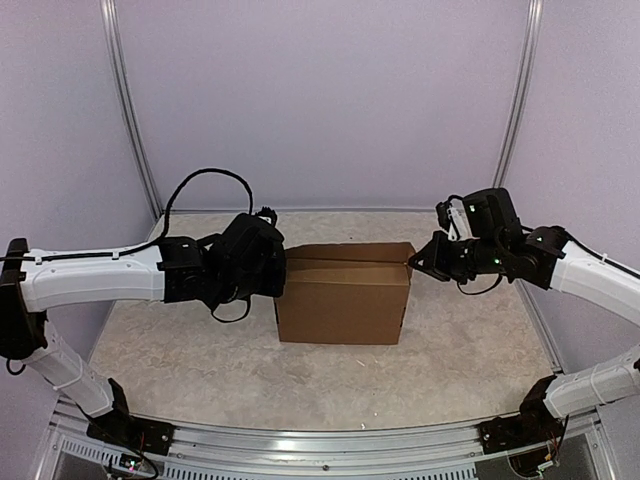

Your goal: Fold the paper box

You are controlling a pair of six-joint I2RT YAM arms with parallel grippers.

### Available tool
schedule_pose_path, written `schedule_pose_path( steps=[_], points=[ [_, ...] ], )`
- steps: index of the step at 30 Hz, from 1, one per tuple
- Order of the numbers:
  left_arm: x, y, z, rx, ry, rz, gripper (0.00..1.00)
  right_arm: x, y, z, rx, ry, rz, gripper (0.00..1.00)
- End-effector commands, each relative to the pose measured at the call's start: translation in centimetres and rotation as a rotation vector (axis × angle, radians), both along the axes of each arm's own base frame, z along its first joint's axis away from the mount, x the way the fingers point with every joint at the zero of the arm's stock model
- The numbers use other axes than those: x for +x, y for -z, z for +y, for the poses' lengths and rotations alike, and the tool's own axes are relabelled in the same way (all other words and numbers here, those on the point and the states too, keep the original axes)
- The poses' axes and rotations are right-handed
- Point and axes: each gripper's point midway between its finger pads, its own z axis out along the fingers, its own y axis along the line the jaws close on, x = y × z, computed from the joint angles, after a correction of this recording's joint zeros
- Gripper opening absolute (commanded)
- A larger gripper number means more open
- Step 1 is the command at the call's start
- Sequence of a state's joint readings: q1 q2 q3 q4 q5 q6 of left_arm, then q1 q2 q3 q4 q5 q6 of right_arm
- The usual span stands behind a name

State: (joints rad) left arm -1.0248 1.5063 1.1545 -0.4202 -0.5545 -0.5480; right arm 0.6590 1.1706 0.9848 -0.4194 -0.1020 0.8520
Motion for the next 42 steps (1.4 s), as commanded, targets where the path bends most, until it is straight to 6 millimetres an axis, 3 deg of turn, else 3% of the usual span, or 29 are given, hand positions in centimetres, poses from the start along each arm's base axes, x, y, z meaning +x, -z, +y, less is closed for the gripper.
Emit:
schedule_pose_path(
  steps=[1, 12, 26, 31, 35, 42],
  points=[
    [-2.2, 5.7, 0.8, 0.154, 0.062, 0.138, 0.00, 0.2, -1.4, 0.6, 0.089, -0.003, -0.012, 0.00],
    [-2.3, 6.0, 0.8, 0.153, 0.063, 0.142, 0.00, 0.6, -2.4, 0.0, 0.125, 0.032, -0.023, 0.00],
    [-2.3, 5.9, 0.7, 0.147, 0.063, 0.146, 0.00, -0.1, 0.5, -2.1, -0.036, 0.035, -0.037, 0.00],
    [-2.3, 5.7, 0.5, 0.140, 0.064, 0.149, 0.00, -0.4, 2.0, -1.8, -0.016, 0.029, -0.017, 0.00],
    [-2.3, 5.6, 0.3, 0.141, 0.067, 0.153, 0.00, -0.3, 1.6, -1.5, 0.022, 0.032, -0.025, 0.00],
    [-2.3, 5.8, 0.3, 0.143, 0.066, 0.157, 0.00, 0.0, -1.4, -1.8, 0.057, 0.059, -0.074, 0.00]
  ],
)
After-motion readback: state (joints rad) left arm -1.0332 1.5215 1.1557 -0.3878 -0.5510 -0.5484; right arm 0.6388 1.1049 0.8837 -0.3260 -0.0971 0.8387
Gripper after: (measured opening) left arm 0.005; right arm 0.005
